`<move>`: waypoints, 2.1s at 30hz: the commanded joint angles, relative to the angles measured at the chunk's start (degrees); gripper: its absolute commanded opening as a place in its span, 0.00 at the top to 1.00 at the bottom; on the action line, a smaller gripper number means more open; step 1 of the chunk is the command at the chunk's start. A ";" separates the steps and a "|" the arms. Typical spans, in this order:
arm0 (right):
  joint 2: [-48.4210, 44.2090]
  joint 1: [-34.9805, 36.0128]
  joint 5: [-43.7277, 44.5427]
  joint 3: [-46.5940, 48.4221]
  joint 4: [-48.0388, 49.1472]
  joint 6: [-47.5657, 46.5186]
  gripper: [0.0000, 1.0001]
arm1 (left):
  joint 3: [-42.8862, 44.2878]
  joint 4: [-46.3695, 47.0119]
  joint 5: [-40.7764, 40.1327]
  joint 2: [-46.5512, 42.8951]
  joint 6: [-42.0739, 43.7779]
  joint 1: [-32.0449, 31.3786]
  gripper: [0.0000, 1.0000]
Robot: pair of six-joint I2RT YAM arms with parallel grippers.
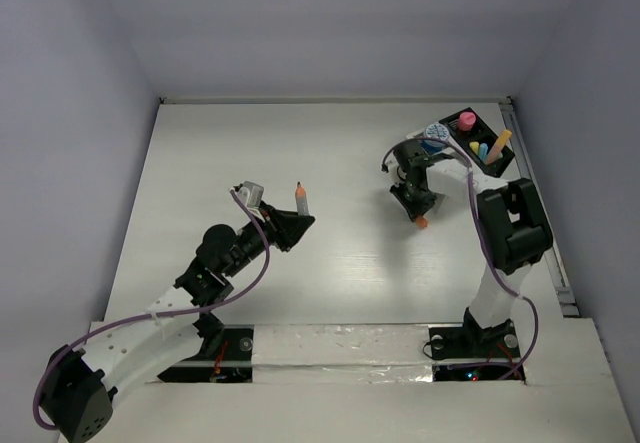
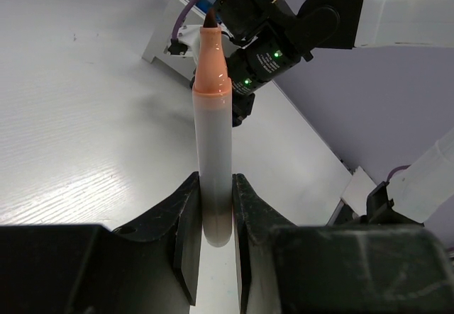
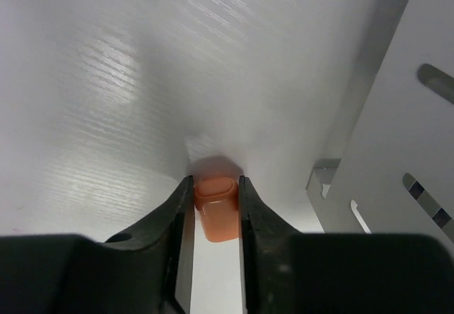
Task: Sort the stationery into containers
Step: Pick up the pen cap from the center of the board, then close the pen cap on the pen.
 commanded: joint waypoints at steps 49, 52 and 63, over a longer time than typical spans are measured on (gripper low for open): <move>-14.48 28.26 -2.70 -1.82 64.21 49.30 1.00 | 0.74 0.58 -12.68 10.09 7.72 0.17 1.00; -14.13 28.79 -1.13 -1.20 62.18 47.98 1.00 | 0.74 0.22 -13.03 9.74 7.72 0.17 1.00; -13.52 29.85 -1.82 0.29 58.23 45.79 1.00 | 0.83 -1.01 -14.44 8.68 7.98 0.70 1.00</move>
